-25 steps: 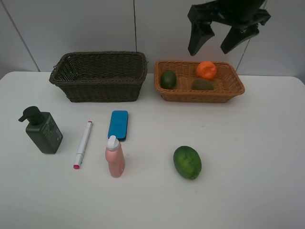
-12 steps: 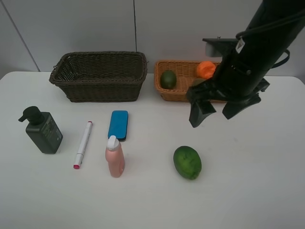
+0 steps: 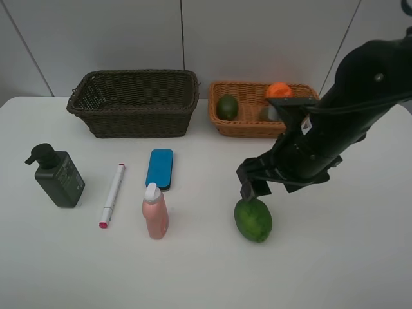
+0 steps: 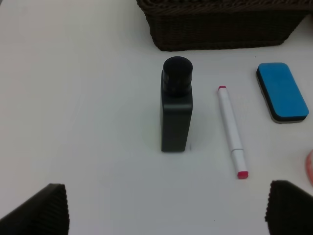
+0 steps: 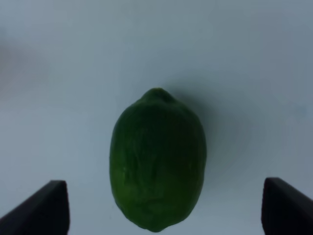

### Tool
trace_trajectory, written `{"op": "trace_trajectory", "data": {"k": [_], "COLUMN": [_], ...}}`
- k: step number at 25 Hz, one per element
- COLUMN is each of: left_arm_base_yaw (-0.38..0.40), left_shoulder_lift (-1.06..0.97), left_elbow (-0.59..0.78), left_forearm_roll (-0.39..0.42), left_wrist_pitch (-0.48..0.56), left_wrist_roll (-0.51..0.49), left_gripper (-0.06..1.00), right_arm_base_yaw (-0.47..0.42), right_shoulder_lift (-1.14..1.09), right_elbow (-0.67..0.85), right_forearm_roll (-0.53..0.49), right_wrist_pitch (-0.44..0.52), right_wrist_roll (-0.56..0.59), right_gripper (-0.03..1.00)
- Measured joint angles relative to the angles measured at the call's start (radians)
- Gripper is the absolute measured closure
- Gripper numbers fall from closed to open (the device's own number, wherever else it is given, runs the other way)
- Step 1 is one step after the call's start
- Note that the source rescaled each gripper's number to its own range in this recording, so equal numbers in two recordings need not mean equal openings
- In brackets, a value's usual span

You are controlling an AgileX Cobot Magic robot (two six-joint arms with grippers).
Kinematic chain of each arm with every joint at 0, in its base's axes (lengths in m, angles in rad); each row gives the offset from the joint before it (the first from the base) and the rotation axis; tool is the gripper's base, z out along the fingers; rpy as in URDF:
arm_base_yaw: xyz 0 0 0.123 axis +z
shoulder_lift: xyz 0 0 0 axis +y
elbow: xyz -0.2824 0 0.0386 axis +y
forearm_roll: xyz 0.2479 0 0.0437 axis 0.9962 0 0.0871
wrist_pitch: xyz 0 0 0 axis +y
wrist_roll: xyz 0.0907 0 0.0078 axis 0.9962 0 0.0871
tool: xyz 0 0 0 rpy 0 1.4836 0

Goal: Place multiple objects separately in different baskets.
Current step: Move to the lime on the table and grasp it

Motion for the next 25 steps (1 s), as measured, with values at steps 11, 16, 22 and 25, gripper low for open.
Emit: {"op": "trace_trajectory", "data": {"k": [11,16,22,25], "left_arm_base_yaw": [0.0,0.0,0.0,0.0], "left_shoulder_lift": [0.0,0.0,0.0,0.0], "left_elbow": [0.0,0.0,0.0,0.0], "left_forearm_roll": [0.0,0.0,0.0,0.0], "left_wrist_pitch": [0.0,0.0,0.0,0.0], "left_wrist_roll": [0.0,0.0,0.0,0.0], "left_gripper": [-0.06,-0.06,-0.06,-0.06], "right_arm_base_yaw": [0.044,0.058,0.058,0.058], "right_shoulder_lift": [0.124,0.178,0.232,0.238], "right_elbow": [0.0,0.0,0.0,0.0], "right_forearm_roll": [0.054,0.06,0.061,0.061], "right_wrist_pitch": [-0.044,-0.059,-0.071,-0.078], "right_wrist_roll": [-0.004,-0.004,-0.005,-0.005], "right_gripper": [-0.03,-0.03,-0.03,-0.03]}}
